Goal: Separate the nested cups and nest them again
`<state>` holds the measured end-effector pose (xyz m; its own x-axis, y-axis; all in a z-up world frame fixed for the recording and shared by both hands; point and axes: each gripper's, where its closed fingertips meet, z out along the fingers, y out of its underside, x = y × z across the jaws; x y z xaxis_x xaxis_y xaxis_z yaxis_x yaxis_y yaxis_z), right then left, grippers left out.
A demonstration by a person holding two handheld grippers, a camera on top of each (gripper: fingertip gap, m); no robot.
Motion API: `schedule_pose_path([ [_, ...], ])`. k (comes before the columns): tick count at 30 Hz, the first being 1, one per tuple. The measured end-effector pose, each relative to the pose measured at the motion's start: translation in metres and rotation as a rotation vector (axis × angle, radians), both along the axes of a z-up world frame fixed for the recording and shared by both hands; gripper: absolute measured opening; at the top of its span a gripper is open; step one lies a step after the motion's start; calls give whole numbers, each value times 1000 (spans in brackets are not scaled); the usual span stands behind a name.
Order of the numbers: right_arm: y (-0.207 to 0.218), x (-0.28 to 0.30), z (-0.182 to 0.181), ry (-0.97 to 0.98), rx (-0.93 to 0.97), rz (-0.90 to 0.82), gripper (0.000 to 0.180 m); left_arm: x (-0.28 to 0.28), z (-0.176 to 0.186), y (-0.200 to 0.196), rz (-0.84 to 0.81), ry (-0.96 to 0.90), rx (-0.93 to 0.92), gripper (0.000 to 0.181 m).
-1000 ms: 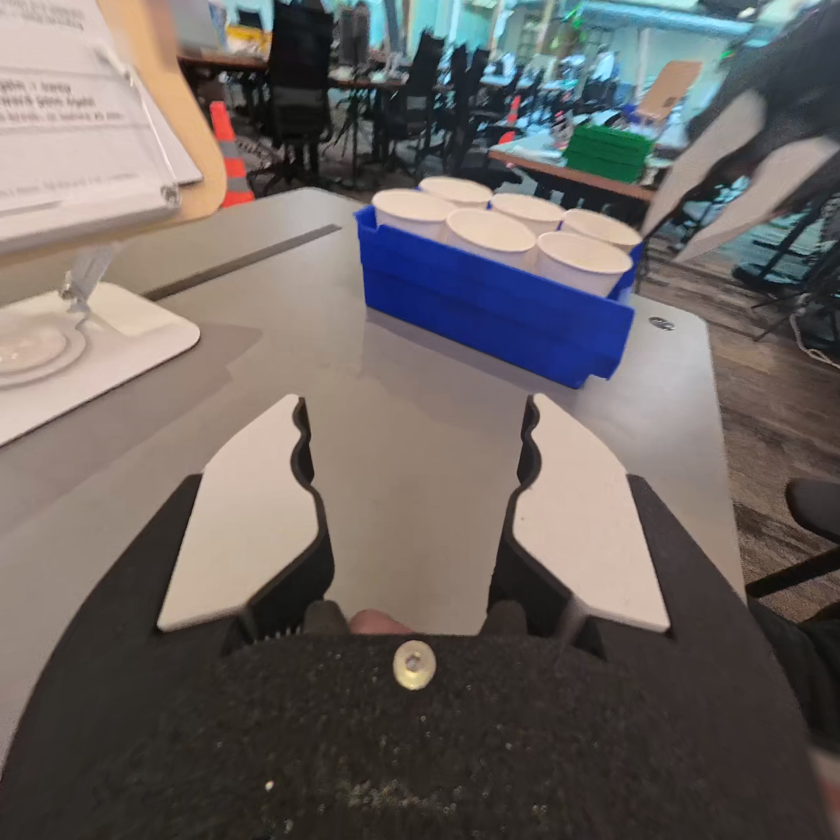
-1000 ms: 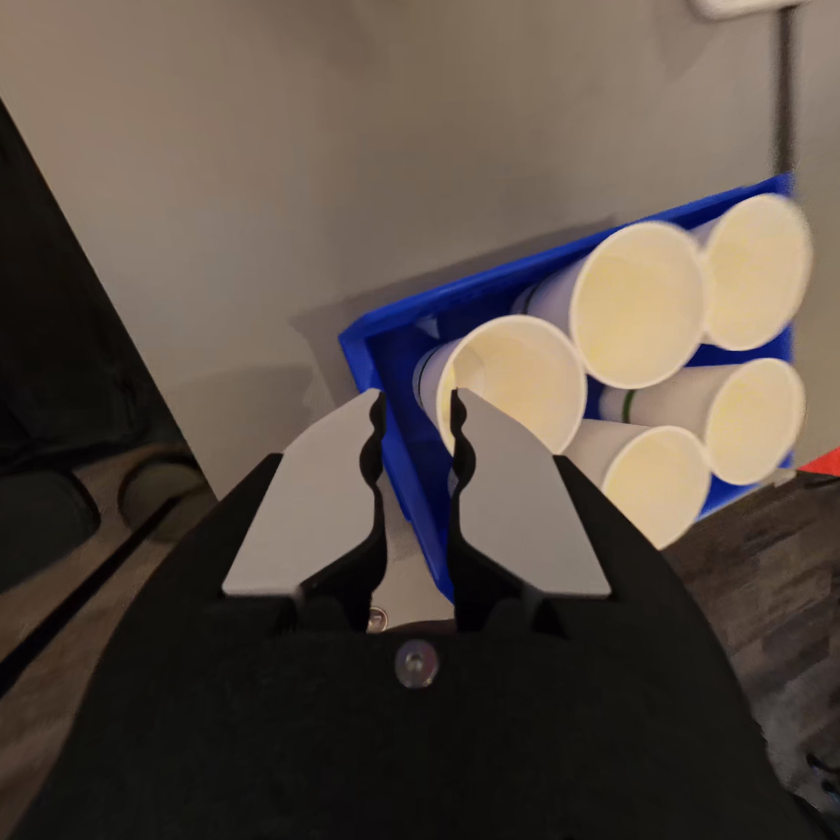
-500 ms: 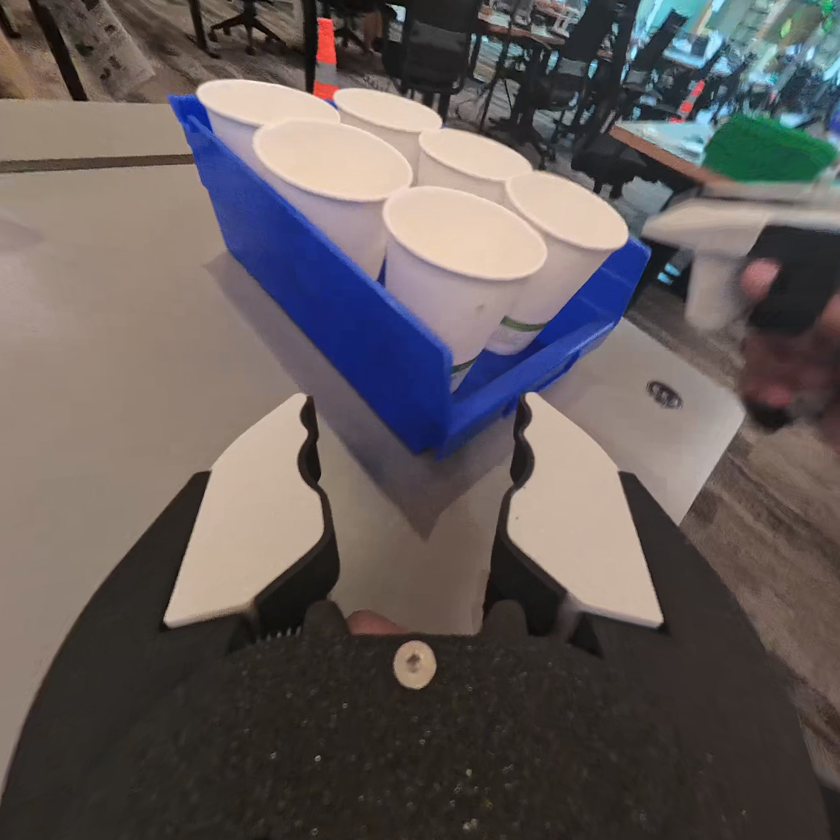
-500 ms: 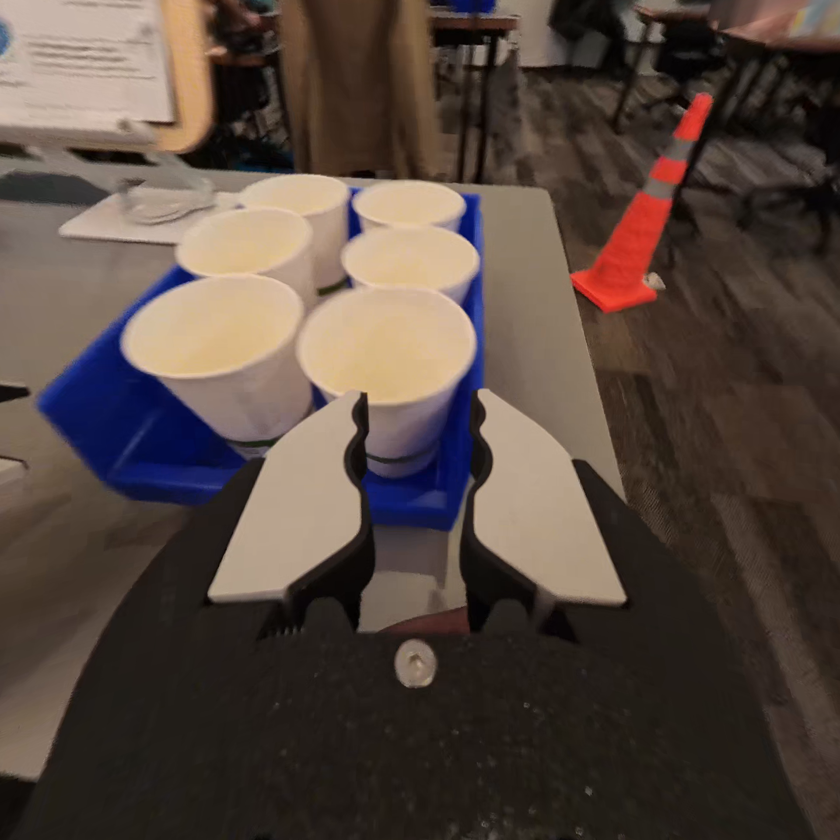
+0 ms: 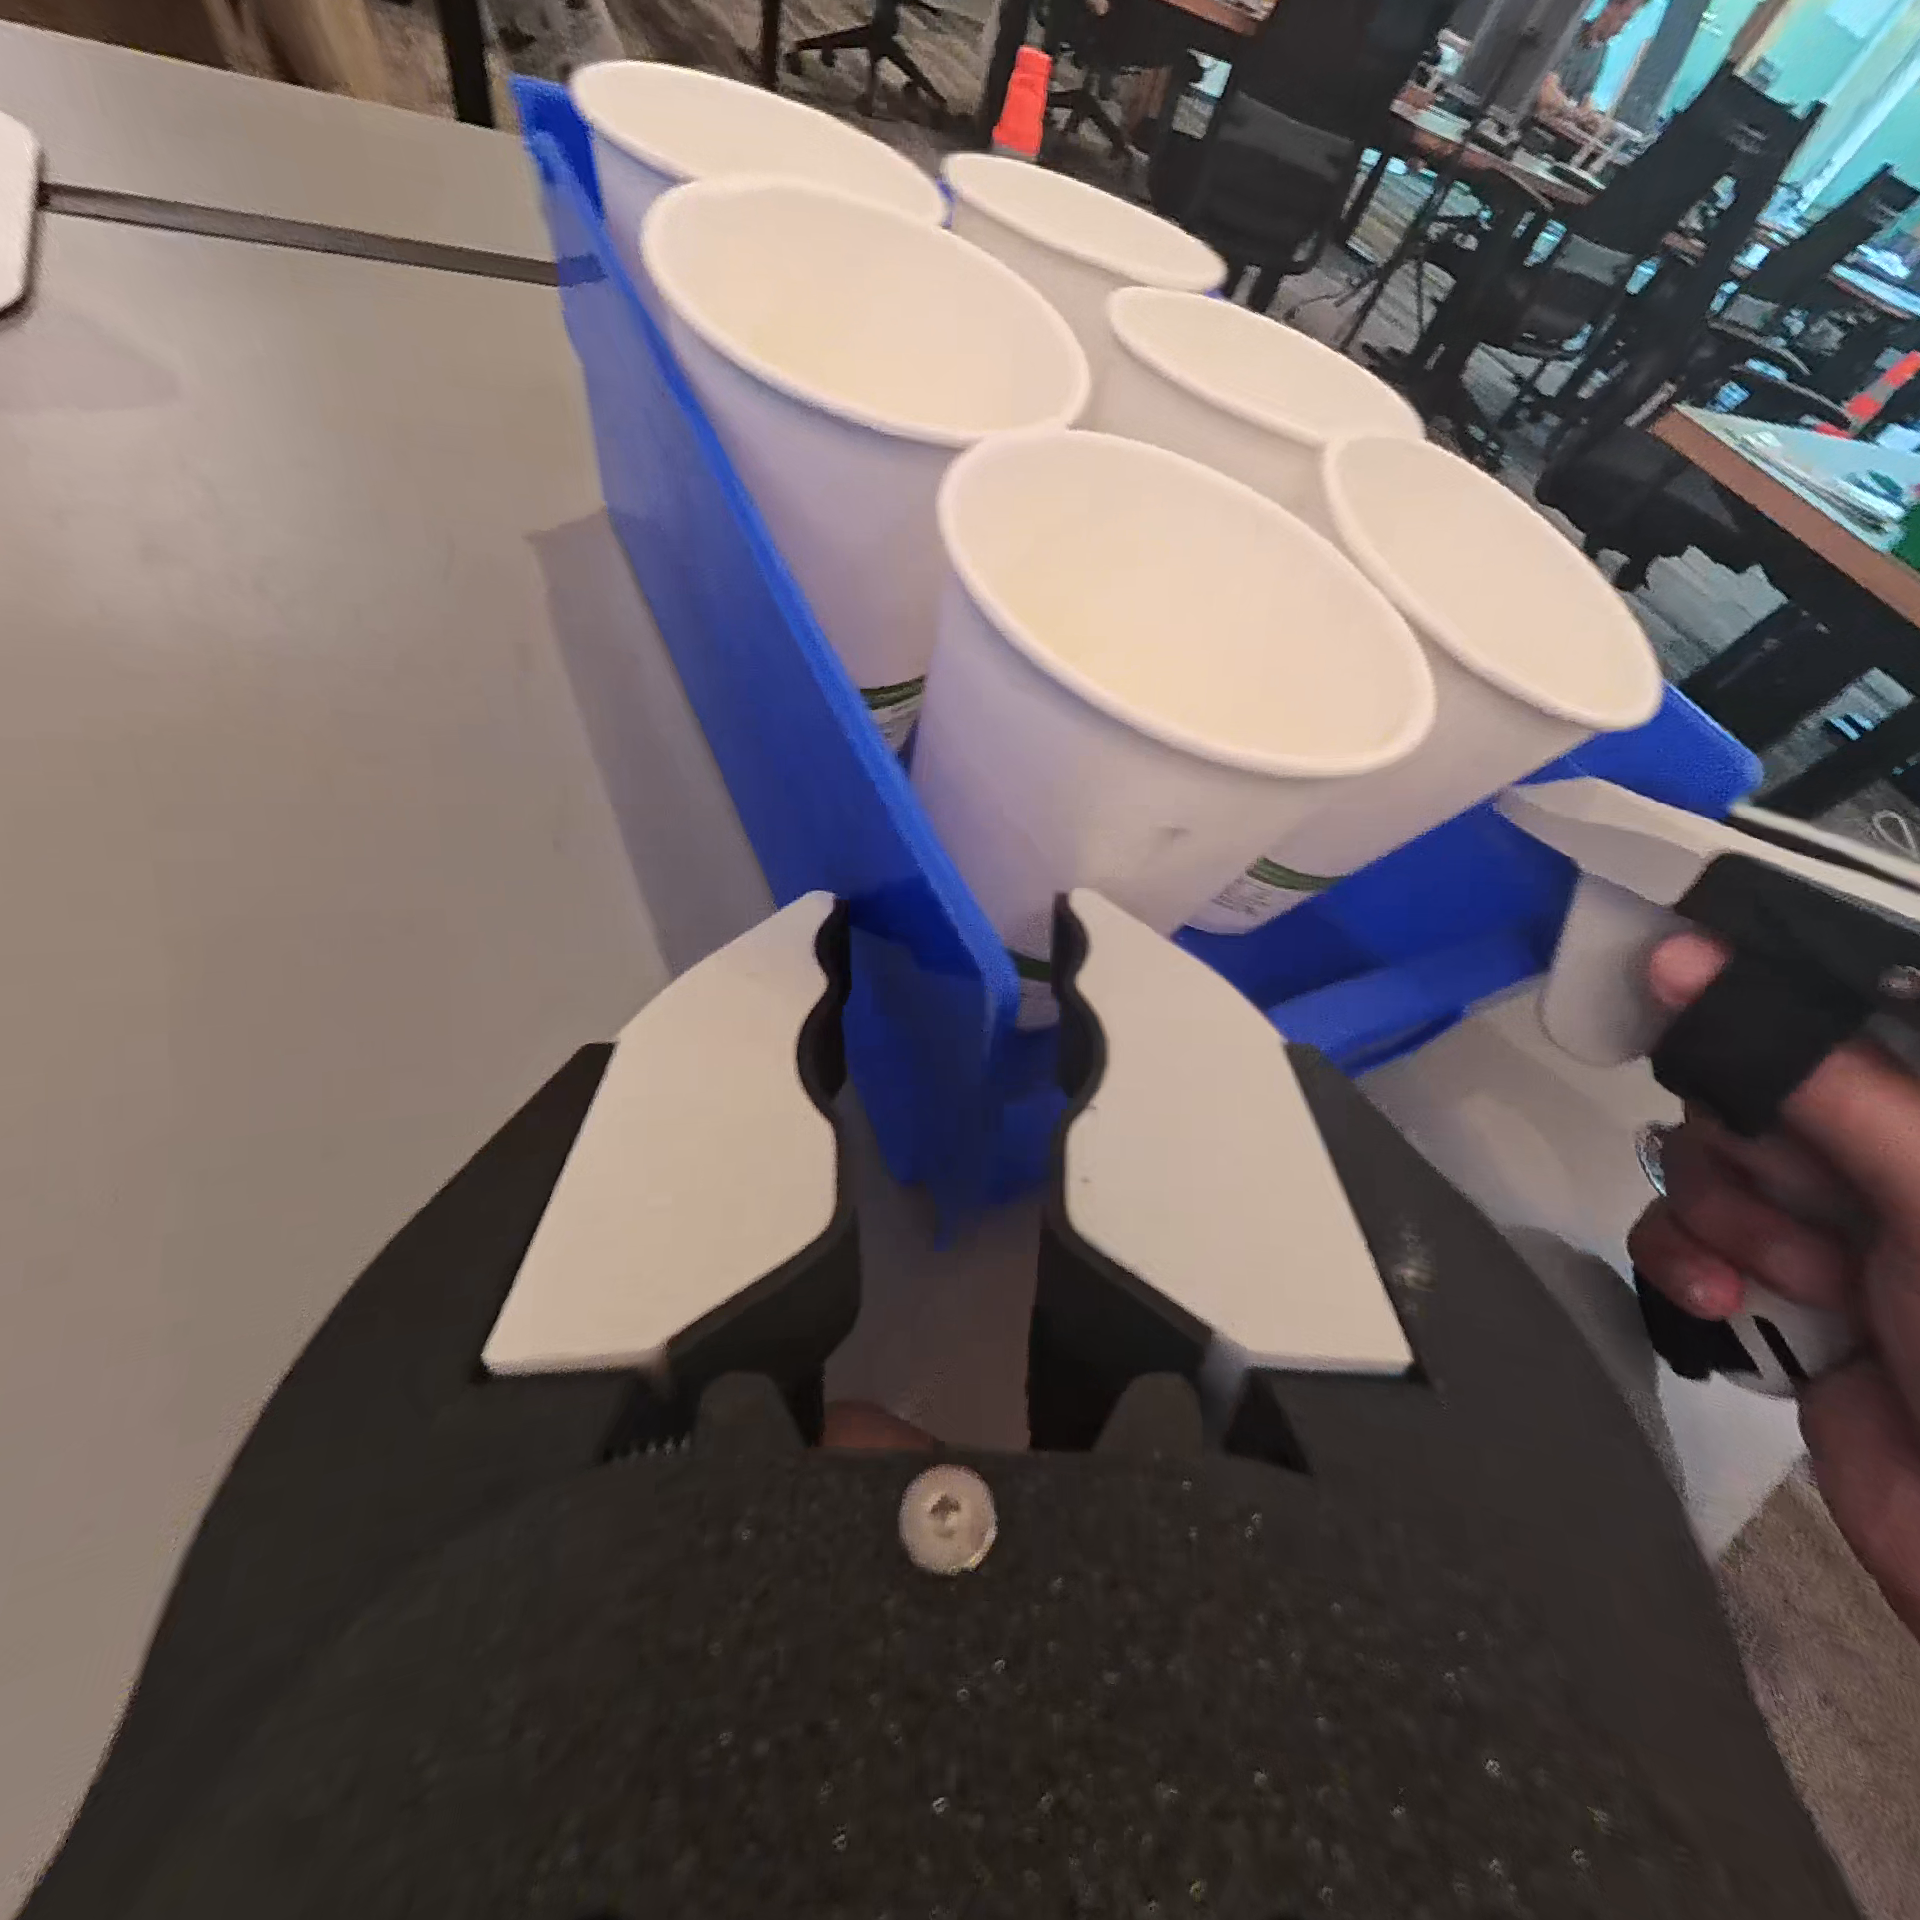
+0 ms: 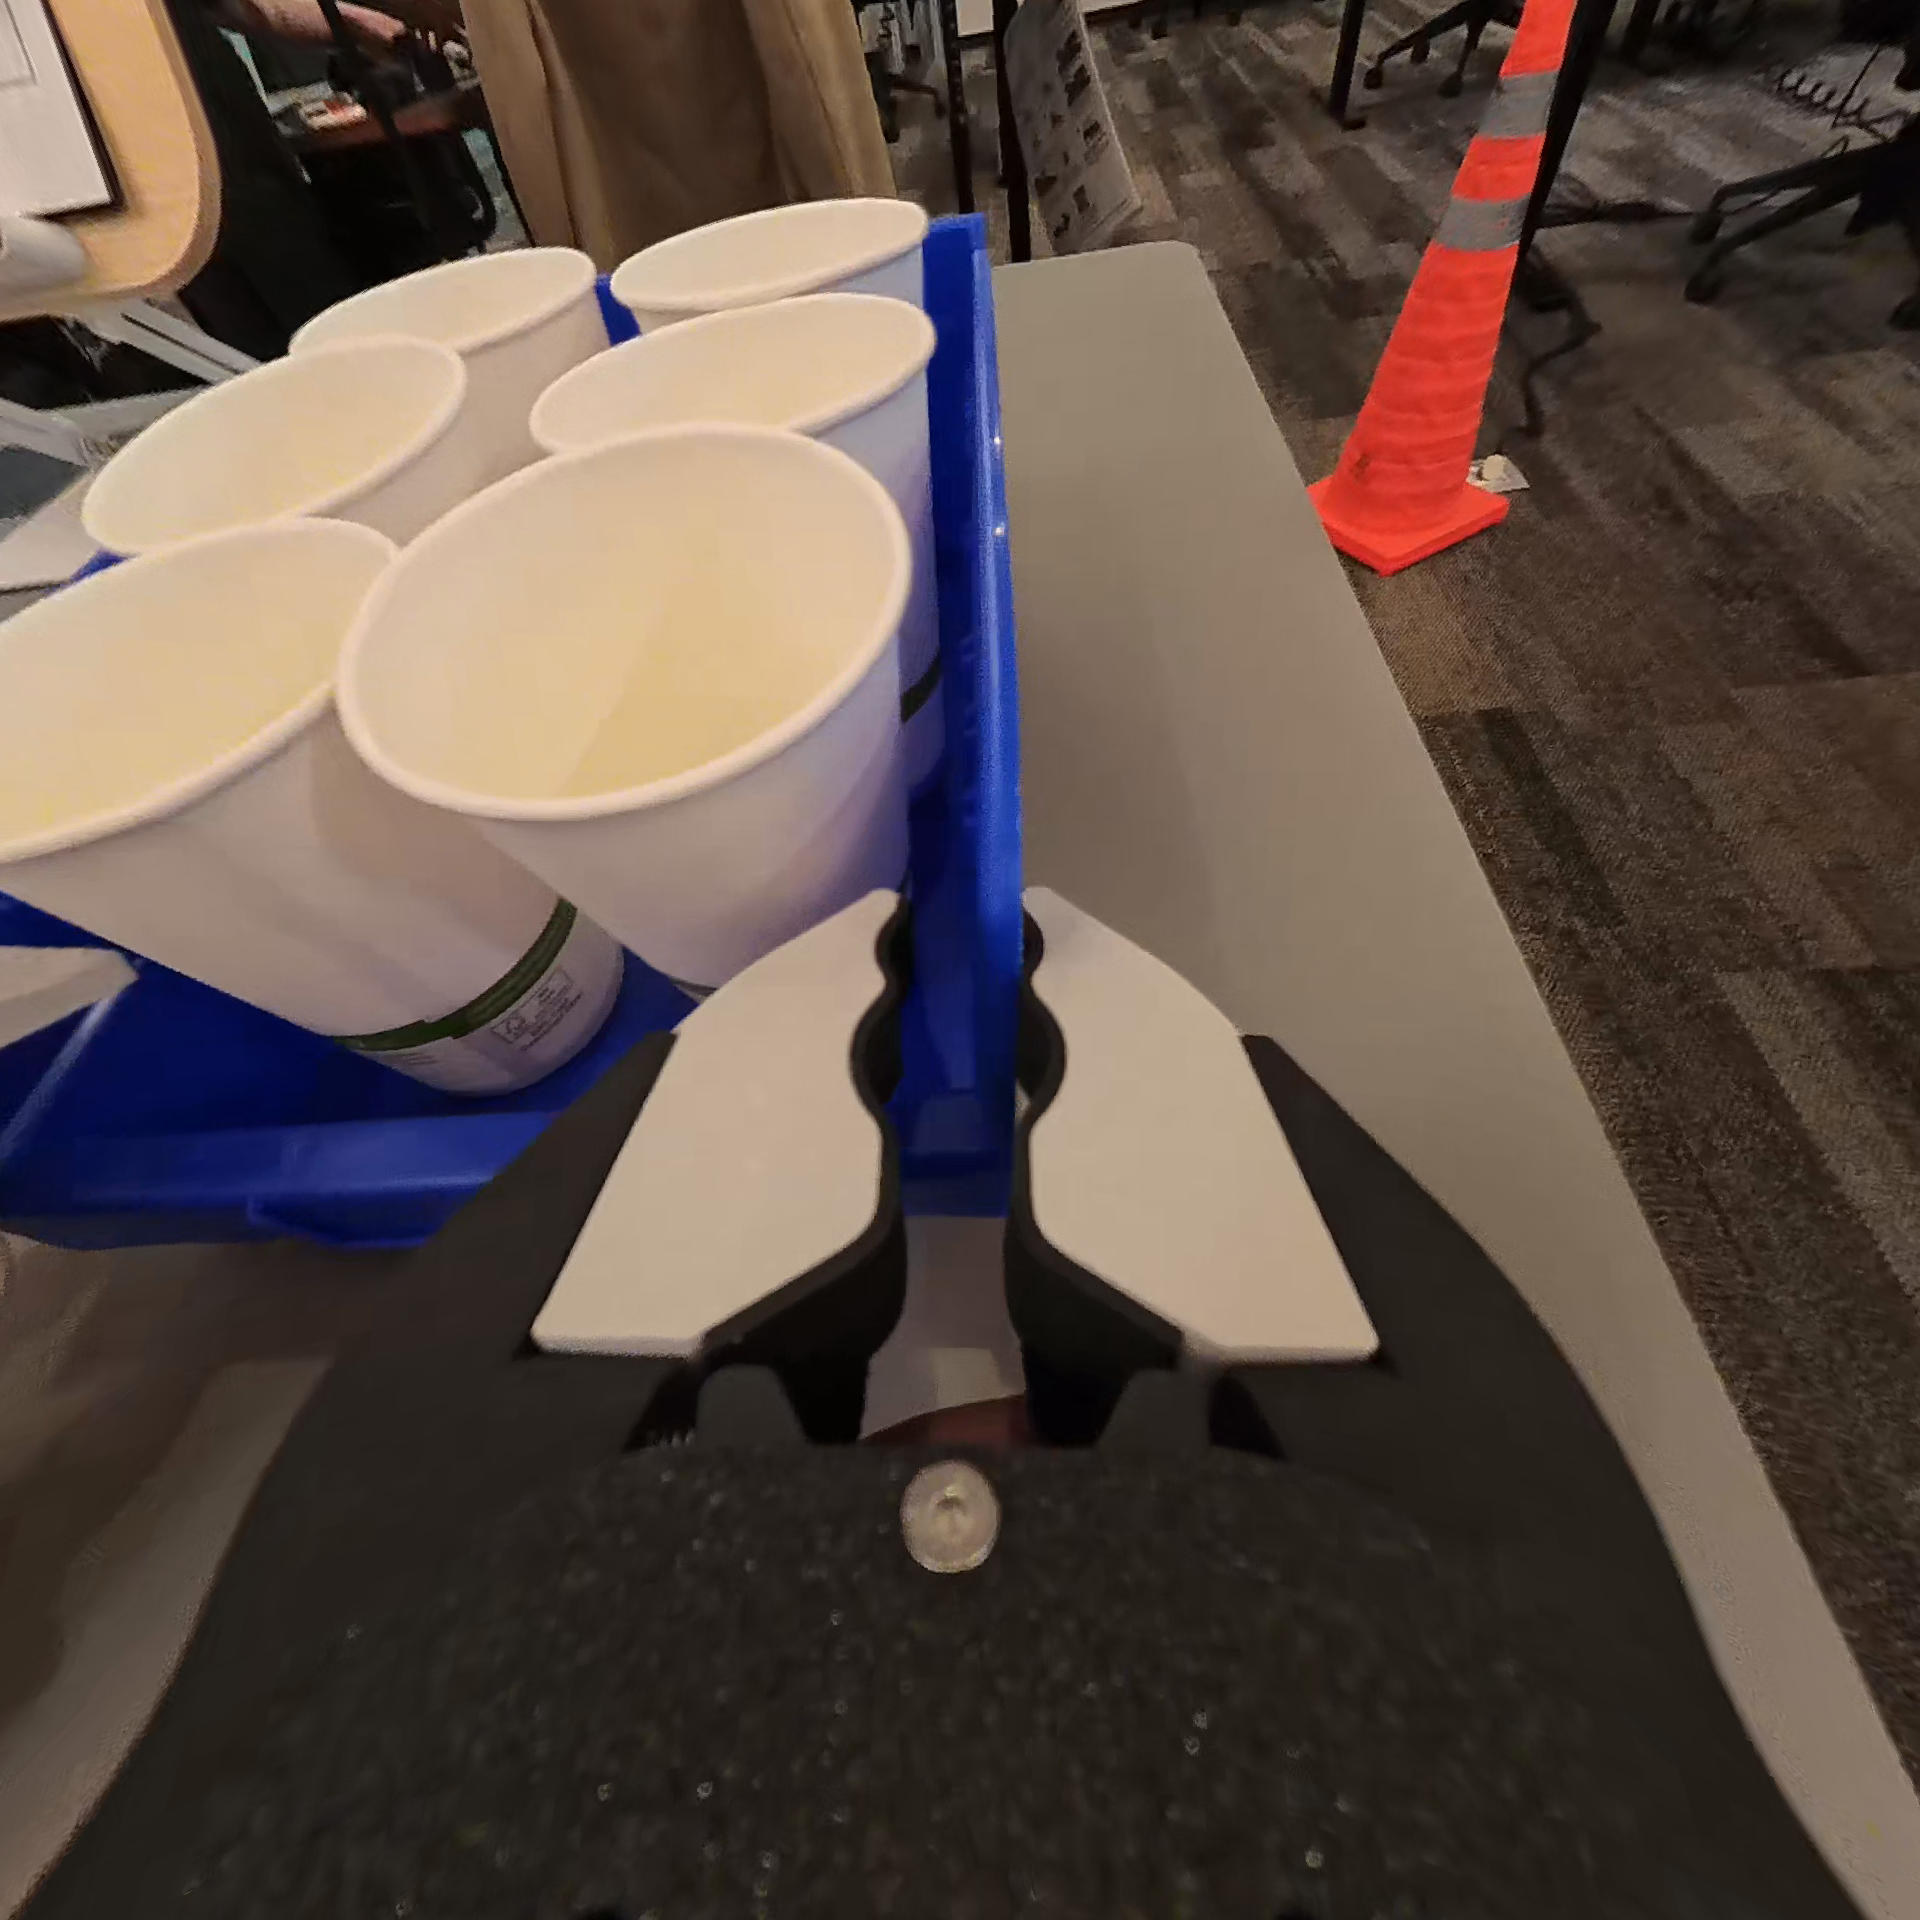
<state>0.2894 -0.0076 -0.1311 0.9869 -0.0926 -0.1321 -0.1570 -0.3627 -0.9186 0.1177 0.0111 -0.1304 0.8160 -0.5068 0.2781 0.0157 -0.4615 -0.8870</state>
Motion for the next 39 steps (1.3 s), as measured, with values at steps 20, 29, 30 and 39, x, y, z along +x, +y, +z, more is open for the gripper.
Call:
schedule_pose_path([
  [20, -7, -126, 12, -76, 54, -84, 3, -133, -1, 23, 183, 147, 15, 3],
  [29, 15, -269, 18, -21, 81, 78, 4, -281, 14, 24, 320, 184, 14, 3],
  [30, 17, -285, 18, -23, 83, 96, 4, -297, 14, 24, 339, 187, 10, 3],
  [39, 37, -384, 1, 7, 38, 250, 5, -402, 8, 21, 473, 241, 5, 3],
])
